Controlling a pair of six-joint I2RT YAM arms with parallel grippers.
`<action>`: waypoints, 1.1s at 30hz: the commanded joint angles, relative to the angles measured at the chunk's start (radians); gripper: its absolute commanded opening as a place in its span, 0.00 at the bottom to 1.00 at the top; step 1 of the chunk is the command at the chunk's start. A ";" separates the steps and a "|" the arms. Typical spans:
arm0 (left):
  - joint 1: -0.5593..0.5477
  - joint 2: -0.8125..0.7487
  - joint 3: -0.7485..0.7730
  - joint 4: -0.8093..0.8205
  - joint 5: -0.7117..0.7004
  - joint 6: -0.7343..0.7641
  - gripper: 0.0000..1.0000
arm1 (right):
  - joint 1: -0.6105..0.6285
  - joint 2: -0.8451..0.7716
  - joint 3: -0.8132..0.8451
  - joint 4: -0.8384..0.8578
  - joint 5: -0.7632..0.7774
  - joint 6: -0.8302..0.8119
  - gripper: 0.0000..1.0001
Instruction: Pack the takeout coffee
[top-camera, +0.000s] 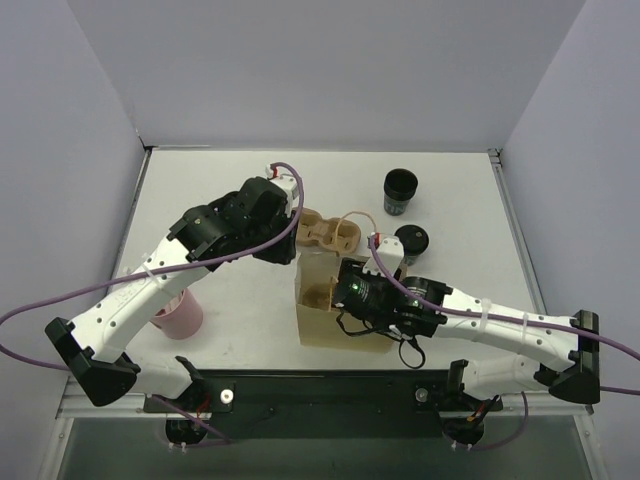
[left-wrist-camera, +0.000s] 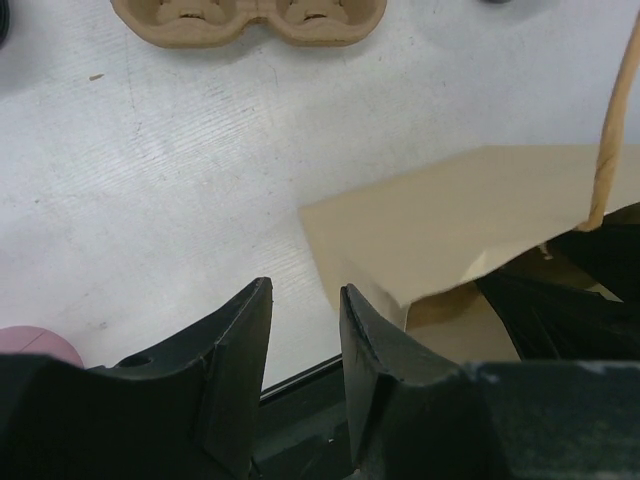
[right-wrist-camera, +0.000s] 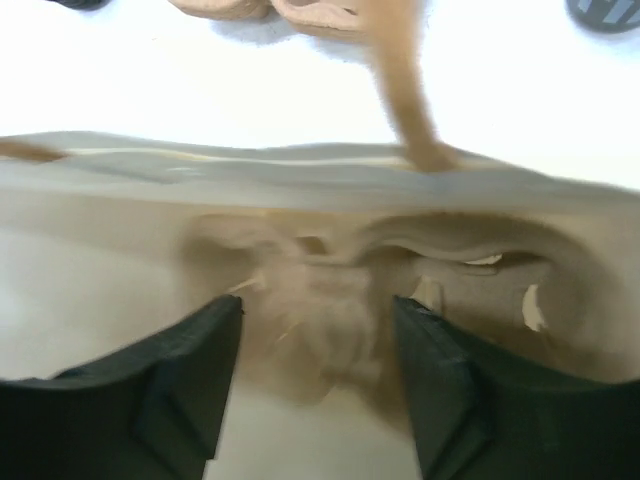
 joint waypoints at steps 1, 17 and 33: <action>0.003 -0.003 0.080 -0.008 0.010 0.003 0.44 | -0.006 -0.025 0.100 -0.056 0.066 -0.051 0.65; 0.004 -0.046 0.140 -0.083 0.097 -0.063 0.55 | -0.029 -0.109 0.309 -0.142 0.060 -0.157 0.50; -0.035 -0.056 -0.008 -0.032 0.211 -0.120 0.56 | -0.181 -0.105 0.477 -0.625 -0.008 -0.131 0.50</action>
